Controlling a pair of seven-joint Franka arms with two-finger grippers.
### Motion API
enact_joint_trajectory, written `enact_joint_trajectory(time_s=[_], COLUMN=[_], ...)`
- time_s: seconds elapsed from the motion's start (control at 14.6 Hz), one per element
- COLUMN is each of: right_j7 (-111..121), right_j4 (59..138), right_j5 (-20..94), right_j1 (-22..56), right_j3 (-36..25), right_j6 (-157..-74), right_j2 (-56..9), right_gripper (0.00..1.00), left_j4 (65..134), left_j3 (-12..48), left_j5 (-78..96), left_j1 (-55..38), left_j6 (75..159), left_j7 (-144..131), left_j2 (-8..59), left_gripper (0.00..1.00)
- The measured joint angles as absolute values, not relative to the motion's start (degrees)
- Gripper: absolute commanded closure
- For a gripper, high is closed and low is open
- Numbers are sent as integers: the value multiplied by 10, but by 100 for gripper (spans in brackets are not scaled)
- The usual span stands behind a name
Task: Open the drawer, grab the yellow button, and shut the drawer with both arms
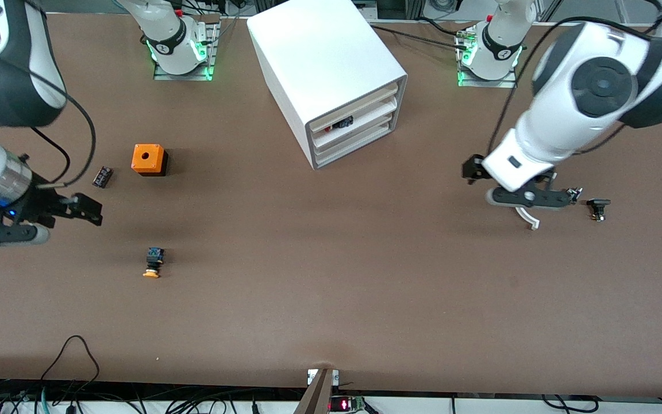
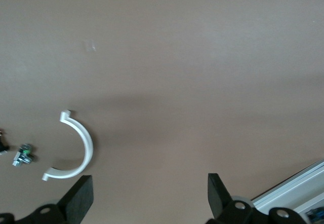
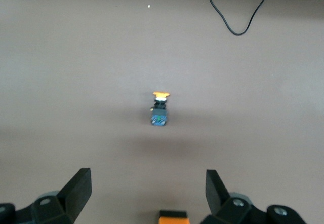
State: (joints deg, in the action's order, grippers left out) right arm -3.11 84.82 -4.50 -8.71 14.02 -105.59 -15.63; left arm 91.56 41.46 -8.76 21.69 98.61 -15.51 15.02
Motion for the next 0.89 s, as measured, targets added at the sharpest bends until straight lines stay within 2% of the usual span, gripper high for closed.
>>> enact_joint_trajectory(time_s=[0.2,0.41,0.68,0.89], right_j7=[-55,-60,-64,-73], right_j4=[849,850,850,850], right_j5=[-38,-36,-36,-36], right_j1=[-87,-86,-86,-86], right_j3=[142,156,163,166], right_j6=[-1035,-1019,-981,-974], right_j2=[-117,-99,-88,-74], right_gripper=[0,0,1,0], left_j4=[918,936,975,1000], left_j3=[229,113,43,34], left_j5=[11,26,26,26], left_j1=[122,51,7,-4], left_j6=[983,979,979,979], left_j7=[-15,32,36,59], left_j2=[108,67,-2,-33], left_gripper=[0,0,0,0])
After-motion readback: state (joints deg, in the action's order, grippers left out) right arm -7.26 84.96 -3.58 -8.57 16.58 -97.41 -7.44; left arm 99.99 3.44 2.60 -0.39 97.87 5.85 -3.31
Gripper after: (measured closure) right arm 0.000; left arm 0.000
